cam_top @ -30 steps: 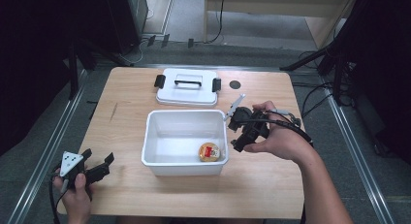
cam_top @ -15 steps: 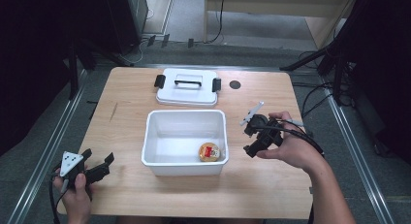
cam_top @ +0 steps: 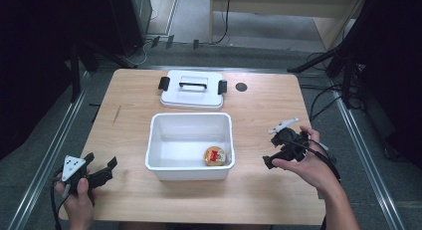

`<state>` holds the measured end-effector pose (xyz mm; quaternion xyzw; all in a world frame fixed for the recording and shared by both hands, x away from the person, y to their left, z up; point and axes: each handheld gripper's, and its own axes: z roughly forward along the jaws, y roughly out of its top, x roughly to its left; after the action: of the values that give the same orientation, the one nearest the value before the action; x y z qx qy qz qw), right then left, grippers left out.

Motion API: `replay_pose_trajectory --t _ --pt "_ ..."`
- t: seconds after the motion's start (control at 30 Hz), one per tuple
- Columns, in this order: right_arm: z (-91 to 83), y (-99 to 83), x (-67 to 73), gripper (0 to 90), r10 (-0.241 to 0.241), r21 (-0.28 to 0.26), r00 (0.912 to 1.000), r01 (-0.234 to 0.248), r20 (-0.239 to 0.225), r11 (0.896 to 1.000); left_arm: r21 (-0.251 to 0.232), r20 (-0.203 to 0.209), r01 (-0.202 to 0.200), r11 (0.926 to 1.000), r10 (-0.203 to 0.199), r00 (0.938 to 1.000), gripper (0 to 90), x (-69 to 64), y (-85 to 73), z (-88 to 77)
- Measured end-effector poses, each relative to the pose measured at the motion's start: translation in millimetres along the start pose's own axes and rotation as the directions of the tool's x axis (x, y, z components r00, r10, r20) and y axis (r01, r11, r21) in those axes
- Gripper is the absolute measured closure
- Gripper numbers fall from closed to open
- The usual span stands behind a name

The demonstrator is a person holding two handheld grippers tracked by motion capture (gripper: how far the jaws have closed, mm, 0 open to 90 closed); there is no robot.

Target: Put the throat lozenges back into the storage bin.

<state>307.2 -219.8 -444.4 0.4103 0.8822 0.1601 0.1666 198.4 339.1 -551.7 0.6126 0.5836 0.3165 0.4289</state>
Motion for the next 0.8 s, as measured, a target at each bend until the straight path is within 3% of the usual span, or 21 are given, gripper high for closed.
replay_pose_trajectory --t 0.23,0.37,0.5,0.8 --pt "16.9 -37.1 -11.9 0.0 0.125 -0.118 0.9922 -0.124 -0.002 0.985 0.002 -0.002 -0.003 1.0000 0.003 1.0000 15.0 -0.4 0.0 -0.2" --pt "26.7 -60.2 -15.1 0.0 0.197 -0.182 0.9804 -0.192 0.007 0.964 0.004 -0.003 -0.006 1.0000 0.006 1.0000 15.0 -0.5 0.0 -0.2" --pt "31.8 -79.6 -18.9 0.0 0.254 -0.256 0.9671 -0.245 0.003 0.935 0.007 0.000 -0.007 1.0000 0.007 1.0000 14.9 -0.8 -0.1 -0.2" --pt "36.2 -116.5 -25.7 0.0 0.318 -0.381 0.9480 -0.295 -0.002 0.876 0.007 -0.003 0.001 1.0000 -0.001 1.0000 14.9 -0.7 0.0 -0.2"
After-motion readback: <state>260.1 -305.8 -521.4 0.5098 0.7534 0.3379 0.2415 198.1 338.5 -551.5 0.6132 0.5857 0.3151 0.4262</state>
